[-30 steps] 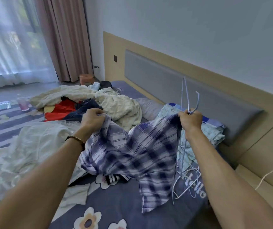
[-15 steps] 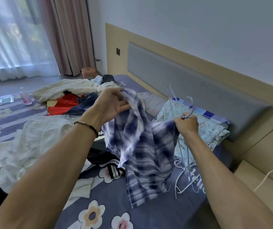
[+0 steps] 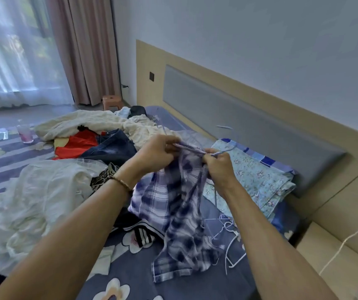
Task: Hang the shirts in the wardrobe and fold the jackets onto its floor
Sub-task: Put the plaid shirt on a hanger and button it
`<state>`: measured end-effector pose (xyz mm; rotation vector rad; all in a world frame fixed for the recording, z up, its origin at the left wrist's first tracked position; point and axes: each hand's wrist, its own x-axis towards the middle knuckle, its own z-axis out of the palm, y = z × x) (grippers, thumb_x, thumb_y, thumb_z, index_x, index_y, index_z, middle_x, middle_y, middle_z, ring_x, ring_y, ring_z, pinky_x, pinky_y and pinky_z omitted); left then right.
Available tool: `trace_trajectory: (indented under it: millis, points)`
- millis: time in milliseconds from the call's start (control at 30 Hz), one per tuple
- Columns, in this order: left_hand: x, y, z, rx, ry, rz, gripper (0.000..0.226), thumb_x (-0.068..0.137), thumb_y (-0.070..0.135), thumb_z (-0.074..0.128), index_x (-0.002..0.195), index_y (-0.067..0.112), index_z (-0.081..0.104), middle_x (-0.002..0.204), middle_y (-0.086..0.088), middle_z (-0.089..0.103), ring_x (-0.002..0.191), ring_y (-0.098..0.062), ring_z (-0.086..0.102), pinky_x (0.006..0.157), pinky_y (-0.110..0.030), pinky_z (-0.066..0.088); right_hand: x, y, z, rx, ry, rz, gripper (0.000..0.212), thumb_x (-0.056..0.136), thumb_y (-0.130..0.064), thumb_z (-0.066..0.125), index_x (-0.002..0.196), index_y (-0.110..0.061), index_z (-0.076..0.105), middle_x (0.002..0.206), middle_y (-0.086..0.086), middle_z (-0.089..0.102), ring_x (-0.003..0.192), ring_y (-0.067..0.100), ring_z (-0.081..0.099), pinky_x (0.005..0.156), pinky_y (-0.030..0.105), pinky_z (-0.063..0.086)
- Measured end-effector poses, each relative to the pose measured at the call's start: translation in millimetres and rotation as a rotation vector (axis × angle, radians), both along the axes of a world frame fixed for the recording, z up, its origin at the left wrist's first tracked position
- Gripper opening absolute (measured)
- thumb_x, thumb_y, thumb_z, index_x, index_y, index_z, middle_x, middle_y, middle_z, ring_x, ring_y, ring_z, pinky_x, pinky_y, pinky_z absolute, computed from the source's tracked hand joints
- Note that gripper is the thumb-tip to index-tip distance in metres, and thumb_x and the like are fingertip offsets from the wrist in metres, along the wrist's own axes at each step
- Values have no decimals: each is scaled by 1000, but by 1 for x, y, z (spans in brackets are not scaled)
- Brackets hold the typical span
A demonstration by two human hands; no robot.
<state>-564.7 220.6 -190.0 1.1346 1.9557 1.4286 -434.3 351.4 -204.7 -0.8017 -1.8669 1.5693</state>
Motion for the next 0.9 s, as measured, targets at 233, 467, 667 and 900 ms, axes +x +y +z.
trace_trajectory:
  millis: [233, 467, 667, 900]
  points:
    - [7, -6, -44, -203, 451, 71, 21, 84, 20, 71, 74, 19, 52, 73, 9, 51, 75, -19, 48, 62, -31, 35, -2, 9, 27, -165, 160, 161, 29, 89, 2, 51, 66, -12, 63, 67, 6, 59, 73, 23, 56, 72, 37, 45]
    - [4, -6, -65, -367, 352, -46, 17, 76, 20, 78, 78, 18, 61, 76, 2, 66, 68, -10, 60, 56, -19, 45, 14, 35, 44, -53, 181, 51, 19, 93, -1, 56, 78, -10, 62, 71, 9, 58, 67, 22, 56, 66, 35, 46]
    - [-10, -12, -78, -406, 257, 108, 7, 83, 12, 63, 77, 12, 59, 82, -11, 66, 78, -28, 61, 65, -35, 47, 32, 74, 45, 122, 56, -321, 21, 83, -13, 64, 64, -21, 64, 59, 0, 52, 57, 17, 47, 56, 33, 37]
    - [-7, 14, -16, -10, 277, -151, 18, 75, -5, 53, 74, 12, 56, 74, -3, 60, 71, -15, 54, 64, -39, 46, 13, 16, 19, 121, -47, 59, 34, 76, -7, 81, 86, -12, 48, 88, 6, 67, 80, 6, 70, 61, 25, 52]
